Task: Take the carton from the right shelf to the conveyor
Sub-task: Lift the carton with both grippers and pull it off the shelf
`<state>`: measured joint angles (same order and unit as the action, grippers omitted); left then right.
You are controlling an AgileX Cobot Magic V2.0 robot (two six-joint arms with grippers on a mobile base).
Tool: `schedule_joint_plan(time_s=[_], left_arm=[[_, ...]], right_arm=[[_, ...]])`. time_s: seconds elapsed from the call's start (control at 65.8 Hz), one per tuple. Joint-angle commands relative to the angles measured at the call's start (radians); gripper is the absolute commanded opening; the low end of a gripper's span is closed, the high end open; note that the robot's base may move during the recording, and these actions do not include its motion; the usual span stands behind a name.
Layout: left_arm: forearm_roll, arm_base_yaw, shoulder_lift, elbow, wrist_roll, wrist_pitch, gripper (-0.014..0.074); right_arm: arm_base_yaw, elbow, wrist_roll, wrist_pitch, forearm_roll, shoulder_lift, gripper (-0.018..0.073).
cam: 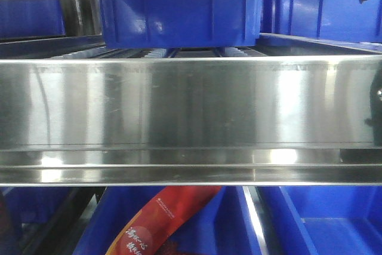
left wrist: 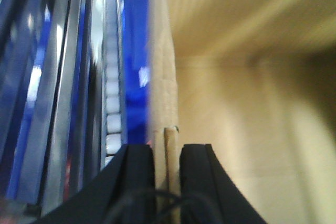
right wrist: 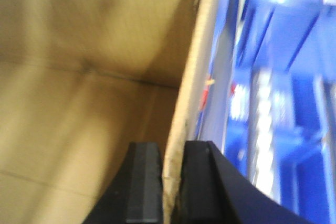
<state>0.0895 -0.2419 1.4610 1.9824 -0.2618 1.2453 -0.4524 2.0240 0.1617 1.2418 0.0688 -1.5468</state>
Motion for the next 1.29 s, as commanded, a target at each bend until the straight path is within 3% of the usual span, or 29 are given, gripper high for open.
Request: schedule_joint_plan(time_s=[0.0, 0.198, 0.471, 0.624, 1.278], left_arm=[[0.039, -0.034, -0.062, 0.000, -0.005, -0.024, -0.0020], [0.074, -0.139, -0.149, -0.125, -0.015, -0.024, -0.0020], [0.070, -0.213, -0.182, -0.196, -0.060, -0.024, -0.0020], [0.072, -0.214, -0.178, -0.198, -0.060, -0.024, -0.0020], [0.073, -0.214, -0.178, -0.198, -0.060, -0.024, -0.0020]], right_arm=[[0.000, -0.074, -0.012, -0.021, 0.016, 0.084, -0.0066], [-0.001, -0.247, -0.012, -0.021, 0.000, 0.222, -0.0066], [-0.001, -0.290, -0.012, -0.062, -0.079, 0.252, -0.0066], [-0.001, -0.290, -0.012, -0.129, -0.094, 0.252, -0.0066], [-0.001, -0.290, -0.012, -0.128, -0.094, 0.252, -0.0066]])
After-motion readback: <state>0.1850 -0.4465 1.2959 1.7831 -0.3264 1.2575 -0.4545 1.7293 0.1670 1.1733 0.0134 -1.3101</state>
